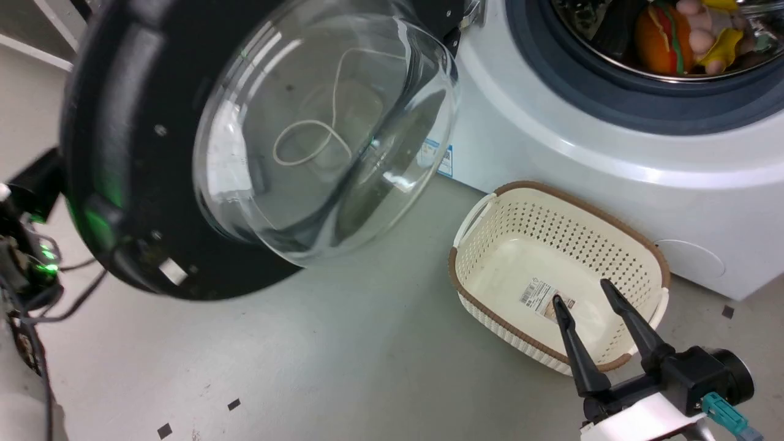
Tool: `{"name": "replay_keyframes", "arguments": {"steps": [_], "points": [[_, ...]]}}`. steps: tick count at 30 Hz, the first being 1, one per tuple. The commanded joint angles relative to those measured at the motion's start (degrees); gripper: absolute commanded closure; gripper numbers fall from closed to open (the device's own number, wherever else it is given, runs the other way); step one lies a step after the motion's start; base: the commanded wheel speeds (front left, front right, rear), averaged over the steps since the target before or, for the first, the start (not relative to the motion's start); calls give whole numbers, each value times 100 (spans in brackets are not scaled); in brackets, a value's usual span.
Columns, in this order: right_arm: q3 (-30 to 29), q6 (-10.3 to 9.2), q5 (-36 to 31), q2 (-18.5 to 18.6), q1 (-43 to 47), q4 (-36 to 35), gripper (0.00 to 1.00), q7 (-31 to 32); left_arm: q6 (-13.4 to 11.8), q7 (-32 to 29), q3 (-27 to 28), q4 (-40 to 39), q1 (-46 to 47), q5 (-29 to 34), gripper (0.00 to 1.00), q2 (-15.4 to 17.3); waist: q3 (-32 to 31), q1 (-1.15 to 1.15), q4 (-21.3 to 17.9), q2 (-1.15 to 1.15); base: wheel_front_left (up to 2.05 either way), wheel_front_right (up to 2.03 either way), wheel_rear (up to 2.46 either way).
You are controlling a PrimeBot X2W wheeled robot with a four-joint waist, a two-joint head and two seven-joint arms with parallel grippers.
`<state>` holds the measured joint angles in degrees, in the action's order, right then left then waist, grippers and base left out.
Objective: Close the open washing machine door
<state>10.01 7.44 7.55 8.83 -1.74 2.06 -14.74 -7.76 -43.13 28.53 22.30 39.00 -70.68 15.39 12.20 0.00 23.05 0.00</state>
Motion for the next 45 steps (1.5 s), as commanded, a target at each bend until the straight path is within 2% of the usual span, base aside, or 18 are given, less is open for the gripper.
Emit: {"name": "replay_keyframes", "arguments": {"steps": [1, 4, 8, 14, 18, 23, 26, 27, 28, 33, 39, 45], "points": [[-21, 5, 12, 6, -57, 36, 0, -26, 125, -281, -117, -71, -191, -139, 100, -105, -65, 0, -10, 0, 0, 0, 0], [-83, 5, 13, -34, -38, 99, 0, -26, 250, -704, -186, -222, -423, -346, 100, -172, -190, 0, -21, 0, 0, 0, 0], [-209, 5, 6, -117, -26, 166, 0, -26, 290, -1215, -304, -548, -786, -573, 100, -318, -387, 0, -51, 0, 0, 0, 0], [-593, 5, -27, -275, 23, 297, 0, -26, 216, -1665, -592, -1352, -1486, -898, 100, -945, -689, 0, -118, 0, 0, 0, 0], [-875, 5, -74, -392, 63, 375, 0, -26, 187, -1752, -940, -1784, -2079, -968, 100, -1158, -890, 0, -256, 0, 0, 0, 0], [-1109, 5, -127, -488, 160, 475, 0, -26, 188, -1698, -1384, -2057, -2679, -1184, 100, -1236, -1088, 0, -471, 0, 0, 0, 0], [-1266, 5, -166, -534, 204, 520, 0, -26, 226, -1425, -1834, -2156, -3076, -1528, 100, -1247, -1171, 0, -693, 0, 0, 0, 0], [-1335, 5, -191, -553, 204, 533, 0, -26, 300, -1114, -2190, -2193, -3312, -1731, 100, -1248, -1185, 0, -881, 0, 0, 0, 0], [-1335, 5, -191, -553, 204, 533, 0, -26, 300, -1114, -2190, -2193, -3312, -1731, 100, -1248, -1185, 0, -881, 0, 0, 0, 0], [-1412, 5, -244, -575, 219, 548, 0, -26, 600, -225, -2950, -2068, -3575, -1902, 100, -1249, -1132, 0, -1366, 0, 0, 0, 0], [-1391, 5, -286, -583, 149, 552, 0, -26, 839, 893, -3735, -1780, -3426, -2189, 100, -1250, -889, 0, -2084, 0, 0, 0, 0], [-1374, 5, -246, -578, -28, 513, 0, -26, 1079, 1932, -4493, -1465, -2860, -2615, 100, -1250, -447, 0, -2811, 0, 0, 0, 0]]}}
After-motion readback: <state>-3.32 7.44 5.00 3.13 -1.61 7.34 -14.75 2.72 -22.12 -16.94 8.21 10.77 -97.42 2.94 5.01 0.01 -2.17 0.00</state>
